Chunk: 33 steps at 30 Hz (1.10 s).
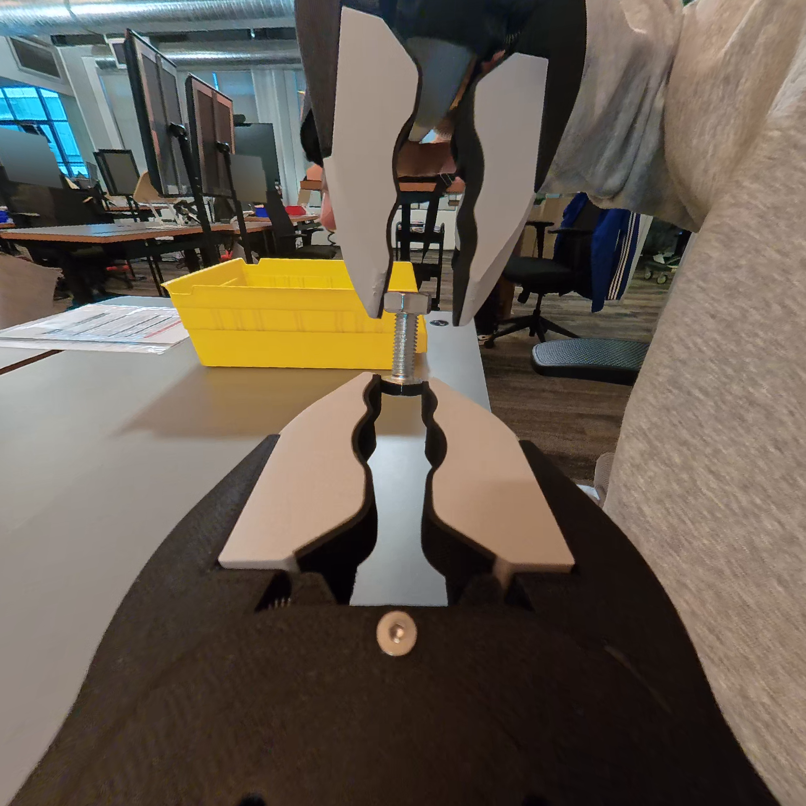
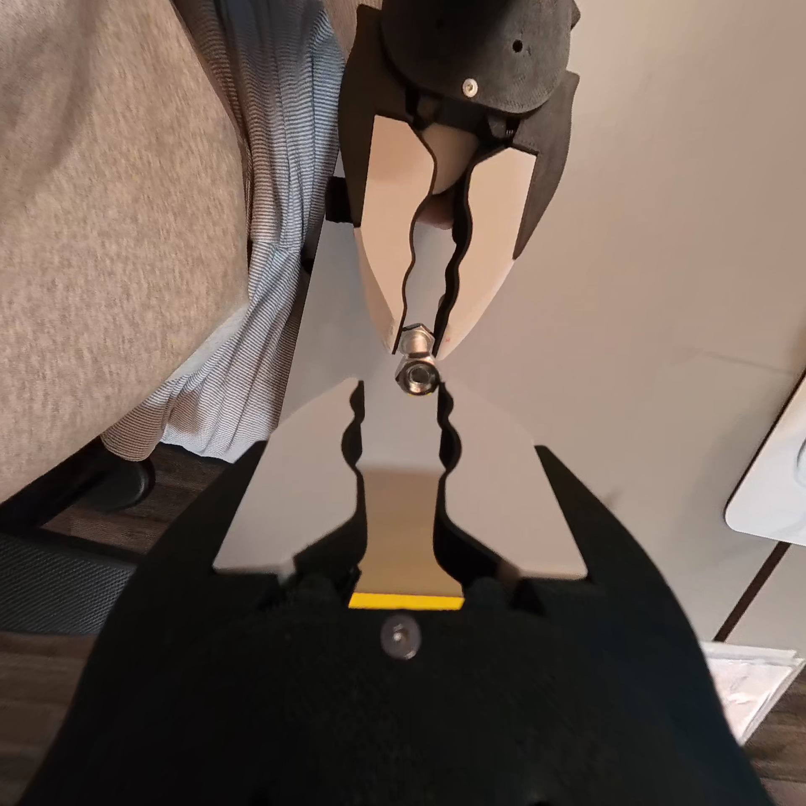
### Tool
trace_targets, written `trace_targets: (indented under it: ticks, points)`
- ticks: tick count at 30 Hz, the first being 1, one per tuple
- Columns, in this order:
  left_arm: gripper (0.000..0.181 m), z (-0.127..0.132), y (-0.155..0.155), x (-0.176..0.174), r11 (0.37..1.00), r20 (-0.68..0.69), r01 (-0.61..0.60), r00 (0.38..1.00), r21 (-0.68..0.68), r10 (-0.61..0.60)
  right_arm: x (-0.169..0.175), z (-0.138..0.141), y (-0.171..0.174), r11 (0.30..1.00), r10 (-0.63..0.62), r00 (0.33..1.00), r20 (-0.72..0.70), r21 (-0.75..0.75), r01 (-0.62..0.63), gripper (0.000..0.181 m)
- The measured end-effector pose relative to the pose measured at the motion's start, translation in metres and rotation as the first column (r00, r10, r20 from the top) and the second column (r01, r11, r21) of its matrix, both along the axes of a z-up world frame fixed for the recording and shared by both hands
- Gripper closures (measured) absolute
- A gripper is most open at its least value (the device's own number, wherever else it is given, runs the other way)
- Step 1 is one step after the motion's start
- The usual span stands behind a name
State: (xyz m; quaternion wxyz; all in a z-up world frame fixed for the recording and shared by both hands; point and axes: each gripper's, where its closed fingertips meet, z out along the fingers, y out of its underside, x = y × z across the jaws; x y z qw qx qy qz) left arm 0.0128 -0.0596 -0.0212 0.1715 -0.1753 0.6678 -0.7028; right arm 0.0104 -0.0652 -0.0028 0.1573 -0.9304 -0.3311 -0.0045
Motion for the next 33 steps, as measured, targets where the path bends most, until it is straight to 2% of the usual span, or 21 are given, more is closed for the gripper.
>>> trace_targets:
  ticks: [12,20,33]
  points:
    - [0.163,0.003,0.005,0.004,0.999,-0.03,-0.018,0.999,-0.047,0.016,-0.01,0.001,-0.006,1.0,0.012,1.0,-0.016,-0.006,-0.012,0.154]
    - [0.163,0.0,0.001,0.002,0.999,-0.034,-0.006,0.999,-0.032,0.005,-0.022,0.01,0.004,0.998,0.047,0.998,-0.043,0.052,-0.044,0.153]
    - [0.163,0.007,0.002,0.001,0.997,-0.035,0.0,0.999,-0.078,-0.003,0.0,0.006,0.006,0.999,0.002,1.0,0.0,0.041,-0.002,0.147]
